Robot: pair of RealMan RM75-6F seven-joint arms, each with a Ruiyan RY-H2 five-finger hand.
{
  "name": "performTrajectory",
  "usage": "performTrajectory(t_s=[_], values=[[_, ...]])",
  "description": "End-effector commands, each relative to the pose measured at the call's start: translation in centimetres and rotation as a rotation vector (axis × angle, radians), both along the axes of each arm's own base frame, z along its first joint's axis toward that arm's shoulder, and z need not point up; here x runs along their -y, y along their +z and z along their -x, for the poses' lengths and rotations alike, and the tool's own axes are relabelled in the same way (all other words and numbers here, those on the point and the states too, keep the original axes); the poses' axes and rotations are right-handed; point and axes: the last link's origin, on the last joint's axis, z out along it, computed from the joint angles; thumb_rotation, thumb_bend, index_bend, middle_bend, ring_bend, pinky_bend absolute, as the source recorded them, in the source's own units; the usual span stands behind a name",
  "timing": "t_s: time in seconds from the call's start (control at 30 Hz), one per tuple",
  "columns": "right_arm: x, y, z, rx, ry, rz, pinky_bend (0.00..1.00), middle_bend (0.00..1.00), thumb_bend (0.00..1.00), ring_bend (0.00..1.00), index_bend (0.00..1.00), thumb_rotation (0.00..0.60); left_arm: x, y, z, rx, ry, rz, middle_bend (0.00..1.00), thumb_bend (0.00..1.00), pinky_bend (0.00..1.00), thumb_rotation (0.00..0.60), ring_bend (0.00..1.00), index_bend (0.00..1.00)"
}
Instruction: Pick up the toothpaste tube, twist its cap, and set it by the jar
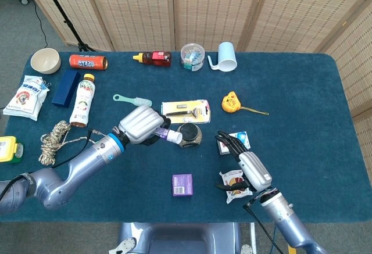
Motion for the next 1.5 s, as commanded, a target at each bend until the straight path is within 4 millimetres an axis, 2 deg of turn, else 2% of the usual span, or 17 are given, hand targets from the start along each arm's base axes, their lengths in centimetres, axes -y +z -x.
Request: performTrajectory(t_s=[0.03, 0.17, 0.3, 0.37, 0.53, 0.63, 0.9, 1.2, 1.5], values=[[0.3, -0.1, 0.6, 0.049, -0.042, -0.023, 0.00, 0.00, 0.12, 0.00, 0.00, 0.600, 0.0, 0.1, 0.0, 0.006, 0.000, -0.003, 0.54, 0.52, 0.57, 0.600, 0.50, 0.61], [0.6, -0.1, 0.6, 0.133, -0.086, -0.049, 0.00, 0.00, 0.12, 0.00, 0.00, 0.578, 0.0, 0.3, 0.1, 0.012, -0.002, -0.012, 0.54, 0.52, 0.57, 0.600, 0.50, 0.61], [0.8, -0.1, 0.4, 0.241, -0.129, -0.085, 0.00, 0.00, 0.06, 0.00, 0.00, 0.402, -0.1, 0.4, 0.0, 0.020, 0.001, -0.016, 0.54, 0.52, 0.57, 0.600, 0.50, 0.61], [0.9, -0.1, 0.2, 0.302, -0.146, -0.109, 0.00, 0.00, 0.02, 0.00, 0.00, 0.341, -0.1, 0.4, 0.0, 0.021, 0.002, -0.017, 0.54, 0.52, 0.57, 0.600, 0.50, 0.61], [1.0, -0.1, -0.1, 0.435, -0.179, -0.166, 0.00, 0.00, 0.00, 0.00, 0.00, 0.092, 0.0, 0.5, -0.1, 0.022, 0.001, -0.018, 0.54, 0.51, 0.57, 0.600, 0.50, 0.61], [1.1, -0.2, -0.6, 0.507, -0.190, -0.181, 0.00, 0.00, 0.00, 0.00, 0.00, 0.016, 0.0, 0.7, -0.3, 0.025, -0.002, -0.027, 0.54, 0.51, 0.57, 0.600, 0.50, 0.61], [1.5, -0.6, -1.6, 0.642, -0.224, -0.184, 0.00, 0.00, 0.00, 0.00, 0.00, 0.000, 0.5, 0.4, -1.2, 0.018, -0.025, -0.030, 0.55, 0.51, 0.57, 0.600, 0.51, 0.61], [2.1, -1.5, -2.2, 0.602, -0.265, -0.079, 0.00, 0.00, 0.00, 0.00, 0.00, 0.000, 1.4, -0.8, -2.7, -0.003, -0.038, -0.040, 0.55, 0.51, 0.57, 0.600, 0.51, 0.61], [2.9, -1.8, -3.4, 0.567, -0.244, -0.062, 0.00, 0.00, 0.00, 0.00, 0.00, 0.000, 1.8, -1.9, -4.4, 0.002, -0.024, -0.048, 0.55, 0.51, 0.58, 0.600, 0.51, 0.61]])
